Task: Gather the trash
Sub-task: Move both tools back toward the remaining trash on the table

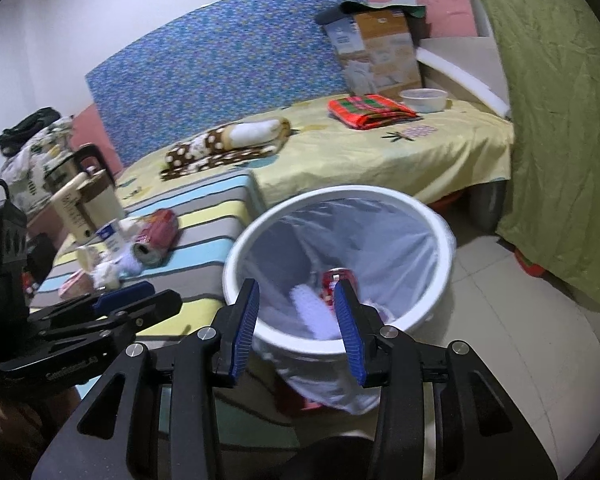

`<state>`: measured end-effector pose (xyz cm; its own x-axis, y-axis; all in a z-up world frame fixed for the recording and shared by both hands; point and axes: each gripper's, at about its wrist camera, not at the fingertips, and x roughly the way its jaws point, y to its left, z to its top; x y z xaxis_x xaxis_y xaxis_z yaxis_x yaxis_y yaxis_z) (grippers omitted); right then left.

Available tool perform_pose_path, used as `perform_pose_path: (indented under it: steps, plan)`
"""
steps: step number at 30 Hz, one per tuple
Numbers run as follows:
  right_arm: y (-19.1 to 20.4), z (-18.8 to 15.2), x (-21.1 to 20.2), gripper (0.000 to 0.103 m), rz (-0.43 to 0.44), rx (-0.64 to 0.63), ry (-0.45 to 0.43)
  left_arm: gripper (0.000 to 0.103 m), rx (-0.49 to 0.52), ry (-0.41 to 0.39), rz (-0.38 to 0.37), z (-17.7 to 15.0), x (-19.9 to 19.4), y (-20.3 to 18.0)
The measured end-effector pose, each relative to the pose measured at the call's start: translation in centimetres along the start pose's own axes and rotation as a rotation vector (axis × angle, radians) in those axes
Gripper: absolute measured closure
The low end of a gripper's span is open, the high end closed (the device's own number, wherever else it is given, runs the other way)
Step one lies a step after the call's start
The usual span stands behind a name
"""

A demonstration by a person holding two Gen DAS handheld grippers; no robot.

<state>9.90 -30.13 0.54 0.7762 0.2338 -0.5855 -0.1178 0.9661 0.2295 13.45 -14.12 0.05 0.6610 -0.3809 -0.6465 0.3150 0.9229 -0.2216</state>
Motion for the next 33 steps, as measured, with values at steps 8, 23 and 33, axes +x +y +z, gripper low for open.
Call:
perform_pose_path:
  steps: [8,23,33]
  plan:
    - [2.4,-0.6,0.2,0.062,0.069,-0.030,0.025,0.054,-0.036,-0.038,0.082,-1.9,-3.6,2.4]
    - [6.9,-2.3,-0.6,0.061,0.157,-0.112,0.086,0.054,-0.085,-0.094,0.194,-4.6,-9.1,4.9]
    - [9.5,-3.2,-2.1,0.061,0.205,-0.154,0.080,0.054,-0.108,-0.128,0.264,-6.7,-13.1,5.4]
